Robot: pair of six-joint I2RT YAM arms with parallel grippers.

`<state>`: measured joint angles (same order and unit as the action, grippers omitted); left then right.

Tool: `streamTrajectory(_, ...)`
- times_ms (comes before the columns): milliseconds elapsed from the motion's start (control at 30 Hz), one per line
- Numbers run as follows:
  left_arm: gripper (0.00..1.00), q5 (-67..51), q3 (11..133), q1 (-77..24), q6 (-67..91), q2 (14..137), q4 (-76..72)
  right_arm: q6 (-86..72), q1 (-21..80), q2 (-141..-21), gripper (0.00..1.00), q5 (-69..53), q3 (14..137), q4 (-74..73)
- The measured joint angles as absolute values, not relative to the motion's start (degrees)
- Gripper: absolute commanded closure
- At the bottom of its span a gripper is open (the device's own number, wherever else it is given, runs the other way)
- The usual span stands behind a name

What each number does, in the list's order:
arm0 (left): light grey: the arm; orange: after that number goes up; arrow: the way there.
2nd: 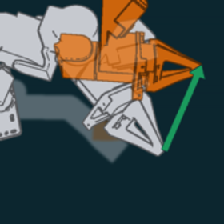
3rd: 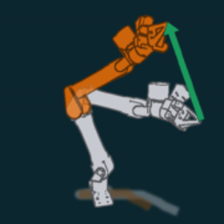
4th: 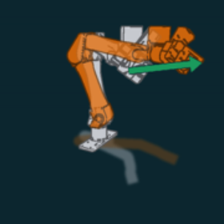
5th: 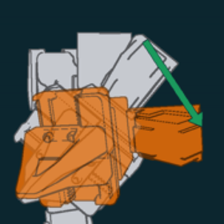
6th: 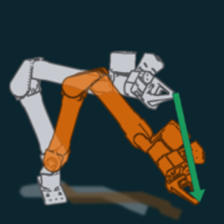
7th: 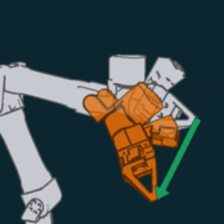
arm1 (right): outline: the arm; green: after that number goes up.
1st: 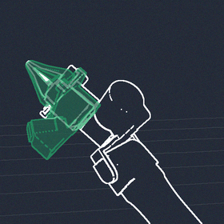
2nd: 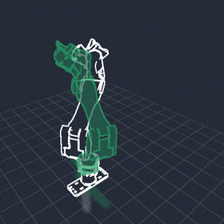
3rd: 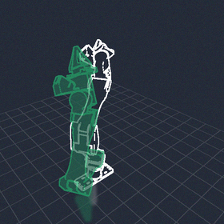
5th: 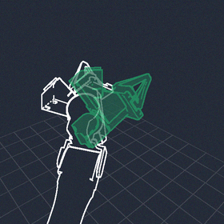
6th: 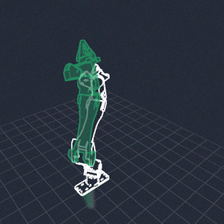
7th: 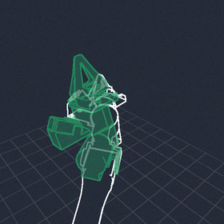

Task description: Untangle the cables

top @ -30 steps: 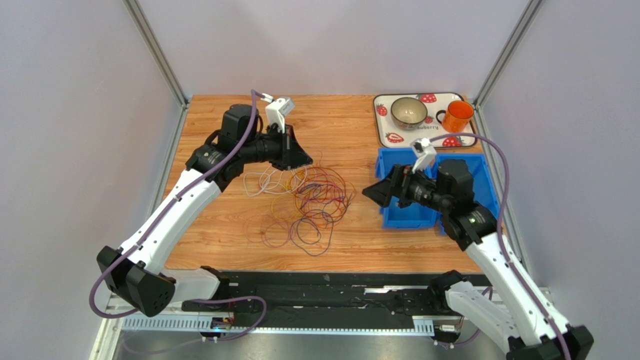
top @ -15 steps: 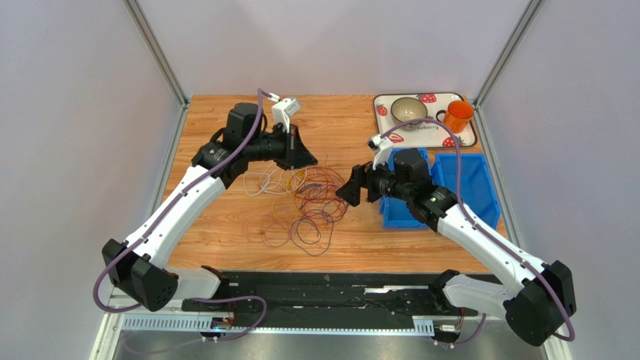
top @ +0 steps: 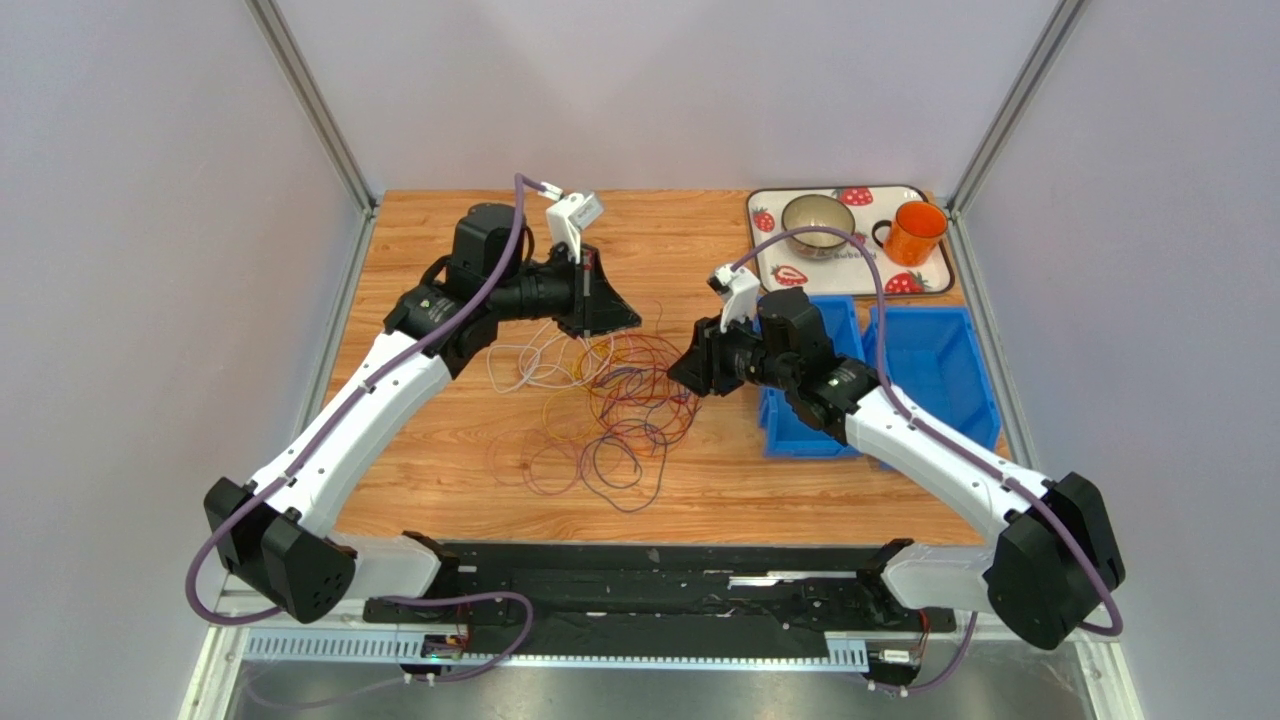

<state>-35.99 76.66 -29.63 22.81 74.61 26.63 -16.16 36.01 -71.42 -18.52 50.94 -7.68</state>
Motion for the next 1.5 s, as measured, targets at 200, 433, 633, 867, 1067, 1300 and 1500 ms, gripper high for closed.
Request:
streamTrajectory(200, 1.0, -36.0, 76.6, -29.6, 22.9, 74.6, 26.3, -16.2, 37.0, -73.3, 1.0, -18.7, 51.5, -6.2)
streamTrajectory(433, 0.33, -33.0, 76.7, -29.7, 22.1, 74.6, 27.3, -16.7, 37.3, -73.4, 1.0, -17.7, 53.8, -8.3)
streamTrajectory(633, 0.18, -21.6, 76.7, -29.7, 21.2, 74.4, 34.6, -16.5, 37.4, -70.9, 1.0, -10.9, 63.4, -17.9)
streamTrajectory(867, 0.18, -10.5, 74.9, -29.7, 20.8, 68.1, 42.8, -14.7, 37.4, -65.1, 1.0, -1.7, 78.5, -27.2)
streamTrajectory(1067, 0.18, -3.9, 71.2, -29.7, 20.4, 59.6, 47.9, -11.6, 37.4, -63.5, 1.0, 7.5, 88.2, -32.4)
streamTrajectory(1300, 0.2, 0.2, 64.1, -29.7, 20.6, 53.1, 51.0, -8.4, 37.4, -62.6, 1.0, 17.0, 92.8, -36.1)
streamTrajectory(1500, 0.22, 2.6, 58.3, -29.7, 21.1, 51.1, 51.4, -5.1, 37.4, -61.9, 1.0, 24.1, 96.6, -37.5)
